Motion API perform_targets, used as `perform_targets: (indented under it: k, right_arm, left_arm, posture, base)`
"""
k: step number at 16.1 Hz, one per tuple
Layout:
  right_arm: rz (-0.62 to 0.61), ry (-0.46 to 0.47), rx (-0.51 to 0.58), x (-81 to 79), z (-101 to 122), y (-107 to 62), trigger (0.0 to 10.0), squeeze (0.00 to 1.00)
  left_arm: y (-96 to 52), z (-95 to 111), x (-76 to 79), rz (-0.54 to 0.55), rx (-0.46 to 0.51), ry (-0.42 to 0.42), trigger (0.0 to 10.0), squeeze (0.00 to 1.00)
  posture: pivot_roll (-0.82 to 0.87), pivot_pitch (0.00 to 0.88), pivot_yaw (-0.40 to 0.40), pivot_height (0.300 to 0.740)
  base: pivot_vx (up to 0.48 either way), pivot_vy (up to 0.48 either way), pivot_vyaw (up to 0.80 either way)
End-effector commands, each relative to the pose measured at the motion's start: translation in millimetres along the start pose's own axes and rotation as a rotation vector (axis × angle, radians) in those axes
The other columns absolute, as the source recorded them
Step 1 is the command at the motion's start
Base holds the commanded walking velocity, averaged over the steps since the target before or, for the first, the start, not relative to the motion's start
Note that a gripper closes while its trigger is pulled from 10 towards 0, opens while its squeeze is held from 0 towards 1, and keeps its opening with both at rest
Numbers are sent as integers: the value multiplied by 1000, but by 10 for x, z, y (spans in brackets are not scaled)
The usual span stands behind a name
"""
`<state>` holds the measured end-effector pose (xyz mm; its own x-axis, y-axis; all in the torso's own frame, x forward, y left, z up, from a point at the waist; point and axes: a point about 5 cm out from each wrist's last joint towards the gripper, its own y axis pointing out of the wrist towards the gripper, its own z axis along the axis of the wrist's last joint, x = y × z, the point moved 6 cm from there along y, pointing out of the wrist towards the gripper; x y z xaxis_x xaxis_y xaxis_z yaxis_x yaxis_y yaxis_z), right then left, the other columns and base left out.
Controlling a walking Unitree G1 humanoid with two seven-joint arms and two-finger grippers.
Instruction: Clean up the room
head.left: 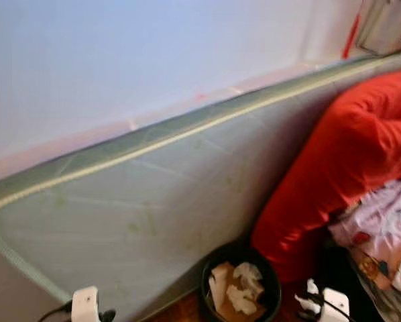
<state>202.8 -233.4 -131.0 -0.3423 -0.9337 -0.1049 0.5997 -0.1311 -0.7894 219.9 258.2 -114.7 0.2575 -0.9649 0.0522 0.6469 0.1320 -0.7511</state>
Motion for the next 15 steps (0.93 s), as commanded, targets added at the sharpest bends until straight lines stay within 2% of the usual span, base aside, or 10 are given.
perform_targets:
  k: [1,4,7,9,14,15]
  right_arm:
    - [12,12,13,-40,40,10,10000,0]
    - [18,28,9,-34,34,8,10000,0]
    - [27,-25,6,-7,48,5,10000,0]
    - [33,-47,8,16,60,0,10000,0]
    - [5,-45,5,172,42,-29,10000,0]
    - [2,-69,11,198,51,-36,10000,0]
  left_arm:
    - [-26,-95,-62,17,-27,-12,10000,0]
    - [-25,-102,-52,17,-27,-16,10000,0]
    - [-25,-114,-32,14,-25,-21,10000,0]
    - [-26,-127,-10,10,-24,-26,10000,0]
    - [-35,-219,75,-8,-36,-30,10000,0]
    - [-39,-244,83,-9,-45,-23,10000,0]
  posture:
    - [43,0,19,740]
    - [49,0,12,740]
    - [45,0,4,740]
    - [45,0,-6,740]
    - [48,0,-28,740]
    - [54,0,-27,740]
  base:
    - [0,0,800]
    - [0,0,171]
    - [0,0,0]
    - [0,0,800]
    - [243,0,0]
    - [0,0,0]
